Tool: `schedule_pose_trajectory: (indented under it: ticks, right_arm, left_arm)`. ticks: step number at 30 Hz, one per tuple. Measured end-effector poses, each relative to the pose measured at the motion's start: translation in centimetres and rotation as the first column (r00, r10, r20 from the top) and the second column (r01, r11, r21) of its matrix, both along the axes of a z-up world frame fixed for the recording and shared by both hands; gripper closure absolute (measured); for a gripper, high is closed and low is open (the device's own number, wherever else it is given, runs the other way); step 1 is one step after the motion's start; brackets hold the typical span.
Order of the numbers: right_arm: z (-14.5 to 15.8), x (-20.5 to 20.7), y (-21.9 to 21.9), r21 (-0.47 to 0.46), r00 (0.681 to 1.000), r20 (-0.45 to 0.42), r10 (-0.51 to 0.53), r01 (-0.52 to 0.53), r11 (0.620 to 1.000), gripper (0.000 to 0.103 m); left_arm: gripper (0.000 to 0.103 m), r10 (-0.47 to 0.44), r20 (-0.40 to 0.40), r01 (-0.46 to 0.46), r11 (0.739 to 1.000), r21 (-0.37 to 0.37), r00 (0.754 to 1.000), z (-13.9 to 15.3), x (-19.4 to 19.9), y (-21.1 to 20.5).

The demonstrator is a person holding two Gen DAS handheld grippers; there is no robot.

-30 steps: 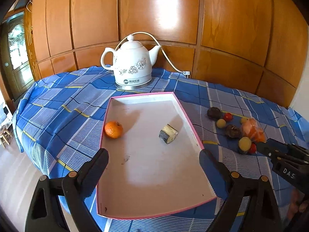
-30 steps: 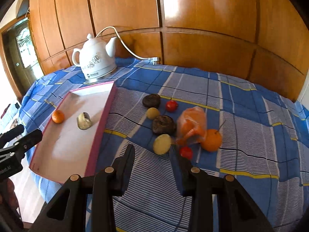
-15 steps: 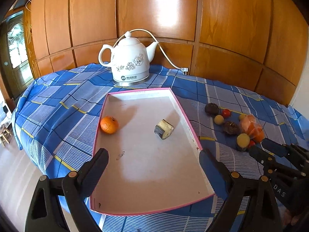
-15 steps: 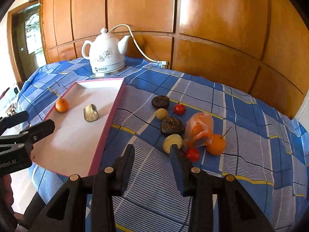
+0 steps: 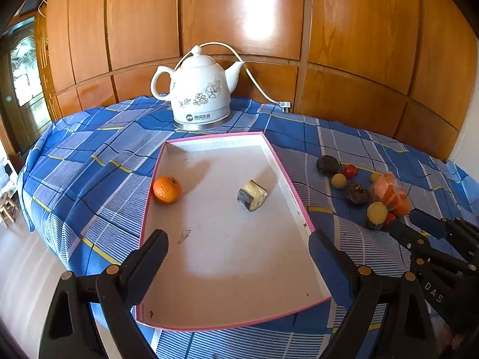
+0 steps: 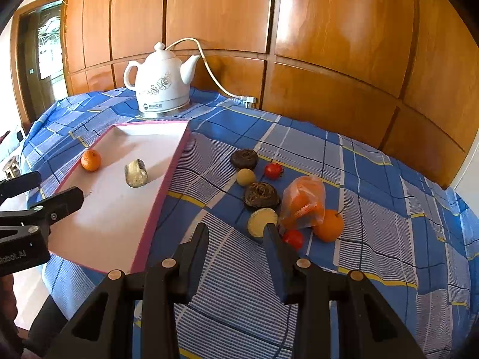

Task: Organize fruits
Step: 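Withdraw the right gripper from the tray toward the remaining fruits, then reach the left gripper to the round sugarcane piece and grasp it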

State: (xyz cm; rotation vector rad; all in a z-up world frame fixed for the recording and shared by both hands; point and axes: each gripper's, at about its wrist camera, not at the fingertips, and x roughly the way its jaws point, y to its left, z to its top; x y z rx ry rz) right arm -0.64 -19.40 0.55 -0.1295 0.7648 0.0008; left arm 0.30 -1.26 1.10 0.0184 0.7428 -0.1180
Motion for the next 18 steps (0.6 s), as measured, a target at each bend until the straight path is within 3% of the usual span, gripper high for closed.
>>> schedule_pose_trajectory:
  ticks: [7,13,18]
  right_arm:
    - [-0.2,0.1,-1.4,0.012,0.999,-0.011,-0.038,0.038,0.999,0.065]
    - [-0.7,-0.2,-3.9,0.03,0.994,-0.031,-0.108,0.109,0.994,0.065]
    - [-1.2,-0.8,-6.7,0.056,0.981,-0.05,-0.185,0.188,0.981,0.065]
  left_arm:
    - [0.009,-0.067,0.003,0.067,0.998,0.015,0.998,0.4,0.0,-1.5]
    - [0.023,-0.17,-0.01,0.17,0.985,-0.009,0.985,1.3,1.1,-3.5]
    - [0.035,-0.278,-0.056,0.275,0.96,-0.056,0.959,1.7,2.8,-5.9]
